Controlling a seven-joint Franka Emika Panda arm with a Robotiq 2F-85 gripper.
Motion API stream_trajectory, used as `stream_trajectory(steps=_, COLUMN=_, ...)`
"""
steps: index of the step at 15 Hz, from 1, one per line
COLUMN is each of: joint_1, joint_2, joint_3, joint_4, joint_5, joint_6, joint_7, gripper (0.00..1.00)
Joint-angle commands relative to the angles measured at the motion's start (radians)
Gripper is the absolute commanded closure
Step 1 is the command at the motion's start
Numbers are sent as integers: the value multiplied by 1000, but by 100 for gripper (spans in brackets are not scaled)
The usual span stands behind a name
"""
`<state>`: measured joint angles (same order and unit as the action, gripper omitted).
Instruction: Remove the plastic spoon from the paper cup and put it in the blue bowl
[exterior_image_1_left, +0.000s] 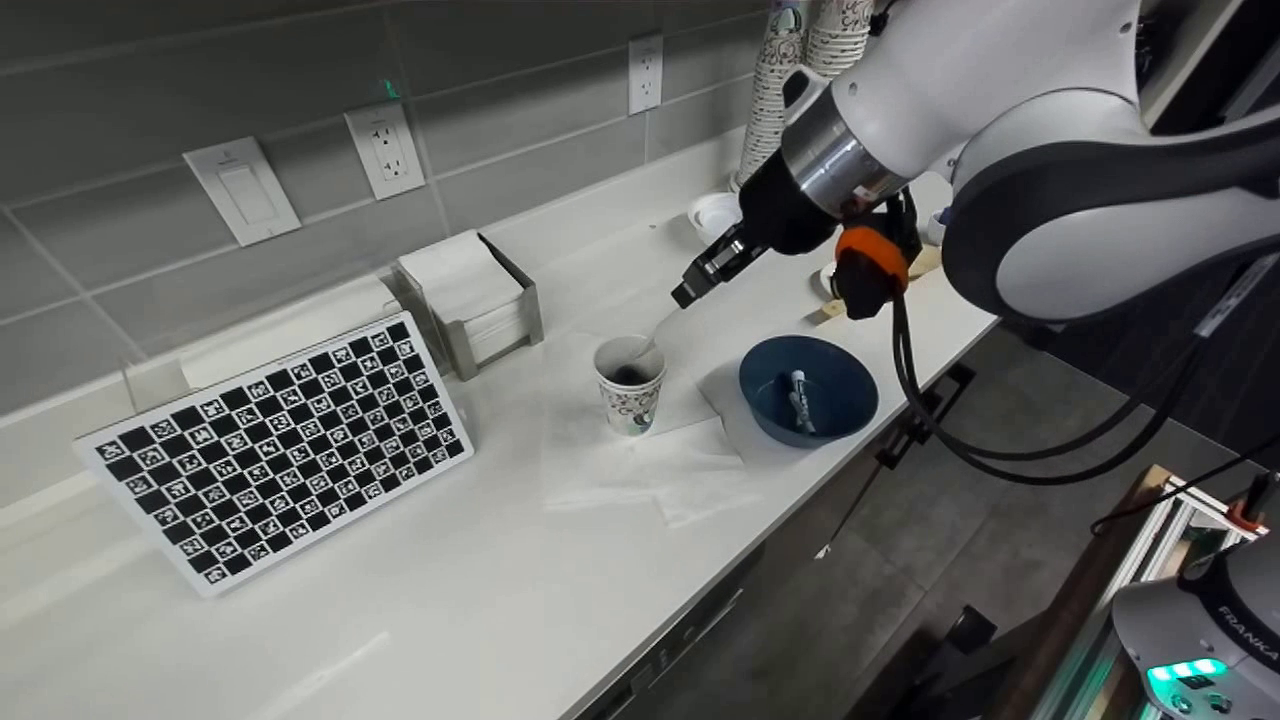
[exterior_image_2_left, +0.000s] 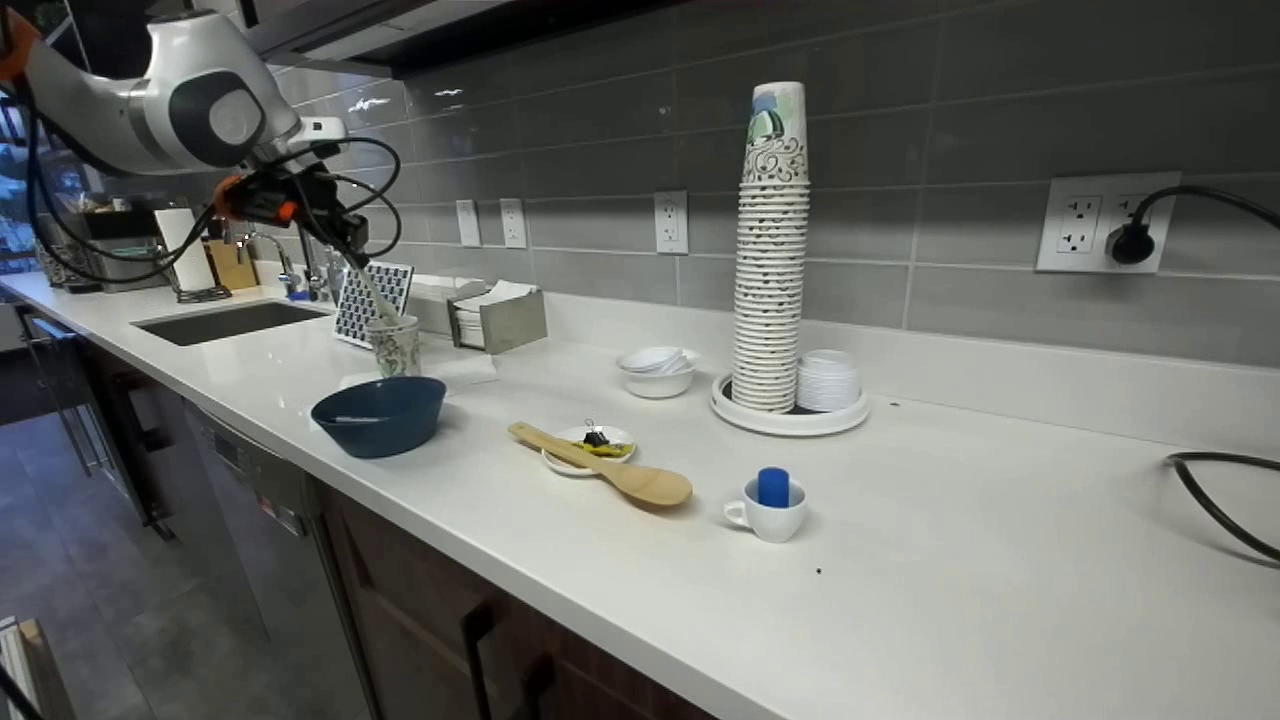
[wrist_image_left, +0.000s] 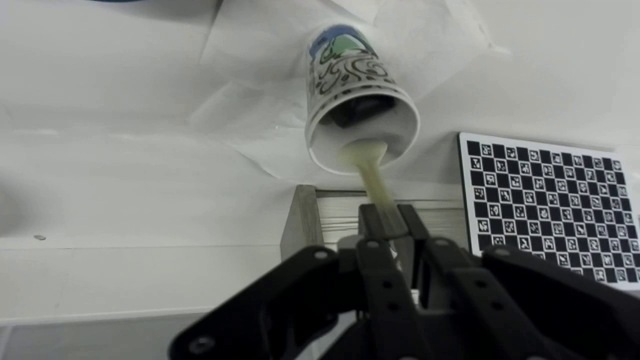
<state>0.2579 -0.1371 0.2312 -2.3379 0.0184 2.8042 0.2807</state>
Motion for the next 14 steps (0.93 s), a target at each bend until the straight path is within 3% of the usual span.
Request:
stream_trajectory(steps=1, joint_1=24, joint_2=-74, joint_3=-29, joint_4=-53, joint_5=167, joint_6=49, joint_7=-129, gripper=97)
stream_trajectory(steps=6, joint_1=110, joint_2=-166, joint_3=-178, joint_4=-166, joint_5=467, joint_6=23, joint_7=-404, gripper=97)
stream_trajectory(steps=11, joint_1=94, joint_2=-169, joint_3=-254, joint_4=-284, joint_5=544, joint_6=7, joint_7=-480, gripper=97)
stream_trajectory(steps=14, joint_1=148, joint_2=-168, joint_3=-334, joint_4=-323, joint_5=697, joint_6=51, joint_7=-562, gripper=97)
